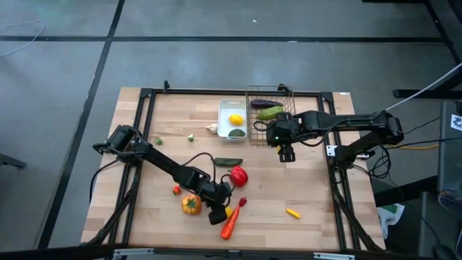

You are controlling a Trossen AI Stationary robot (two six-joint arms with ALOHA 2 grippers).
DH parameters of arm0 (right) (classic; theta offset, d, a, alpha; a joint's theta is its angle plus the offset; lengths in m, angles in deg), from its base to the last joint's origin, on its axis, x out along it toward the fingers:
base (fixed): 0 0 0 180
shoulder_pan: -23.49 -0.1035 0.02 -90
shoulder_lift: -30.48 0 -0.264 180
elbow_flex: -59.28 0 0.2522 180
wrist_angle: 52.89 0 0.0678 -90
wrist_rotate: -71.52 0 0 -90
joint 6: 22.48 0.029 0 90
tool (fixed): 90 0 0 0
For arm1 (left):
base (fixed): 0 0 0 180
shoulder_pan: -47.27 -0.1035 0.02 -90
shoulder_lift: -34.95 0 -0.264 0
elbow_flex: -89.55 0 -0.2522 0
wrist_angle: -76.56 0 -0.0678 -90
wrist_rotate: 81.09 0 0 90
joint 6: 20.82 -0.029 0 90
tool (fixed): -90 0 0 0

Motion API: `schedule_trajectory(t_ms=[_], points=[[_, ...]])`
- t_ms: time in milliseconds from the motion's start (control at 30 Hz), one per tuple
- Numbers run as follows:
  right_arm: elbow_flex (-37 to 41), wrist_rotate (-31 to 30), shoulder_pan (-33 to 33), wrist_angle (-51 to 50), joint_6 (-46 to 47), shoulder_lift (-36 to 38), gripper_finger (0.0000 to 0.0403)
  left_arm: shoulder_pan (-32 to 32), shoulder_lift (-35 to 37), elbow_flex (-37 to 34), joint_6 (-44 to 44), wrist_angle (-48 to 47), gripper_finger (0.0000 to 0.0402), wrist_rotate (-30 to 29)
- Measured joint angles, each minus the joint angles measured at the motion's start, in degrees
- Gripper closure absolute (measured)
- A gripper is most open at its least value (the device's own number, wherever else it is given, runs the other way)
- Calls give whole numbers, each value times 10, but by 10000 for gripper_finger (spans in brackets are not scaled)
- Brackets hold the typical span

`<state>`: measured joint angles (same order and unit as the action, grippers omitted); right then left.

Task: Sort produce into baskets
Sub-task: Put the yellow lemon into the white bin

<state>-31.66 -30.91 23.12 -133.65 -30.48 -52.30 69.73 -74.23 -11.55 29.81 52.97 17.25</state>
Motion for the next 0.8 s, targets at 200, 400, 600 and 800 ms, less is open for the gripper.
schedule_trajectory(t_ms=[200, 400, 600, 800], points=[[0, 0, 0, 0, 0, 0, 127, -1, 0, 0, -8, 0, 231, 1], [0, 0, 0, 0, 0, 0, 127, -11, 0, 0, -39, -1, 231, 3], [0, 0, 0, 0, 0, 0, 127, -27, 0, 0, -77, -1, 231, 3], [0, 0, 0, 0, 0, 0, 127, -57, 0, 0, -107, 0, 231, 2]])
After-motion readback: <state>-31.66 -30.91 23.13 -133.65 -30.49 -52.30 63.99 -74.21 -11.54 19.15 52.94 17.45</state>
